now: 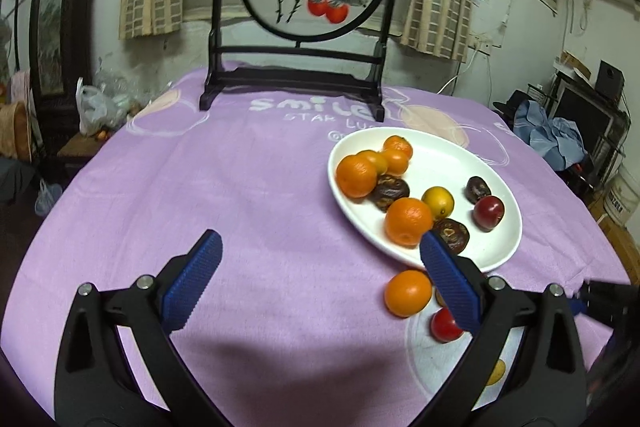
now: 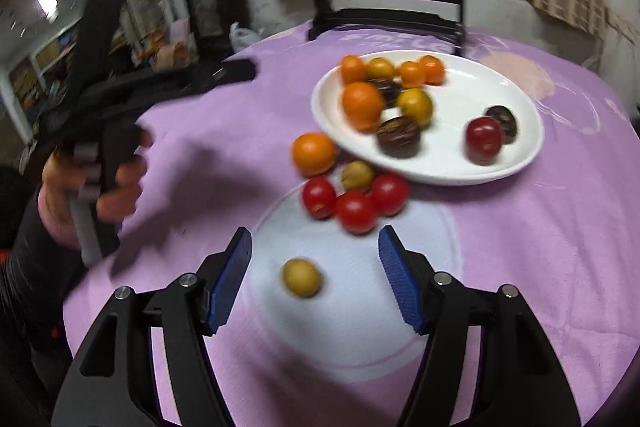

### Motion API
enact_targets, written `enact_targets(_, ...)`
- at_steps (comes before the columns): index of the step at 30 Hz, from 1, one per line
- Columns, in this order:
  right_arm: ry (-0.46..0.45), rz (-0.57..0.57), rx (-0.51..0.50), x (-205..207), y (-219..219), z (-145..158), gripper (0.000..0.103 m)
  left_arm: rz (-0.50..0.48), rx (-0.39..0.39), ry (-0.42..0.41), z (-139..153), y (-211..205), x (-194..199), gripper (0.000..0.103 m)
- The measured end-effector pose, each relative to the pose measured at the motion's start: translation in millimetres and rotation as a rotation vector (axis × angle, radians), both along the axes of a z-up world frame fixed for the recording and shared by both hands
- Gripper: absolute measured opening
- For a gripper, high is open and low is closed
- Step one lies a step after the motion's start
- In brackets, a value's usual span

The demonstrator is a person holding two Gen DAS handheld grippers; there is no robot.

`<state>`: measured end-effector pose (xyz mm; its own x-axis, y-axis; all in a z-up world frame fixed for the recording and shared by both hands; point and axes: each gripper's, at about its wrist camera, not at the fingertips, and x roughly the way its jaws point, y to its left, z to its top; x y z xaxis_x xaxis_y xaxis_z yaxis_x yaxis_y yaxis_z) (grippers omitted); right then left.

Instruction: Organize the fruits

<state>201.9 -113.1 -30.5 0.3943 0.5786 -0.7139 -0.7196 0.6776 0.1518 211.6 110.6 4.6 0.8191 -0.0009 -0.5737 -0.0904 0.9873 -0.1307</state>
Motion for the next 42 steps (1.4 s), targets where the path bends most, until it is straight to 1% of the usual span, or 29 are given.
enact_targets(3, 0.005, 0.046, -0.03, -10, 11, -4, 0.057, 0.008, -0.015, 0.013, -2, 4, -2, 0.101)
enact_targets(4, 0.002, 0.05, -0.049, -12, 14, -7, 0.055, 0.01, -0.018, 0.017, -3, 4, -2, 0.101)
enact_targets(6, -0.009, 0.045, -0.082, -15, 17, -12, 0.054, 0.007, -0.023, 0.028, -4, 5, -2, 0.101)
enact_targets(10, 0.005, 0.037, -0.097, -13, 18, -17, 0.046, 0.004, -0.013, 0.029, -4, 3, -2, 0.101)
enact_targets(15, 0.015, 0.04, -0.106, -9, 20, -21, 0.045, 0.009, -0.01, 0.033, -5, 2, -1, 0.101)
enact_targets(18, 0.025, 0.046, -0.112, -9, 21, -23, 0.036, 0.012, -0.019, 0.038, -6, 4, 0, 0.101)
enact_targets(19, 0.028, 0.04, -0.116, -8, 21, -24, 0.027, 0.013, -0.022, 0.038, -6, 4, 0, 0.101)
enact_targets(20, 0.037, 0.028, -0.116, -5, 19, -24, 0.025, 0.014, -0.023, 0.04, -6, 5, 1, 0.101)
enact_targets(23, 0.052, 0.004, -0.094, -1, 12, -23, 0.025, -0.002, -0.032, 0.073, -10, 5, 4, 0.101)
enact_targets(25, 0.05, -0.031, -0.067, 3, 5, -18, 0.025, -0.032, -0.043, 0.101, -14, 2, 7, 0.1)
enact_targets(26, 0.052, -0.047, -0.051, 5, 2, -16, 0.025, -0.064, -0.056, 0.125, -18, -1, 10, 0.1)
enact_targets(28, 0.06, -0.067, -0.035, 6, -3, -15, 0.025, -0.108, -0.075, 0.153, -23, -7, 14, 0.098)
enact_targets(31, 0.091, -0.084, -0.014, 10, -6, -15, 0.025, -0.162, -0.085, 0.182, -31, -20, 17, 0.09)
enact_targets(33, 0.095, -0.089, -0.018, 10, -5, -16, 0.025, -0.194, -0.102, 0.2, -35, -28, 20, 0.079)
enact_targets(35, 0.097, -0.082, -0.014, 9, -4, -15, 0.025, -0.203, -0.107, 0.208, -37, -33, 23, 0.072)
enact_targets(36, 0.1, -0.077, -0.01, 8, -4, -15, 0.025, -0.203, -0.112, 0.211, -39, -35, 25, 0.07)
enact_targets(40, 0.104, -0.068, -0.005, 7, -2, -15, 0.025, -0.212, -0.127, 0.232, -43, -41, 29, 0.07)
enact_targets(42, 0.104, -0.064, -0.007, 7, -1, -15, 0.025, -0.219, -0.121, 0.245, -47, -46, 32, 0.064)
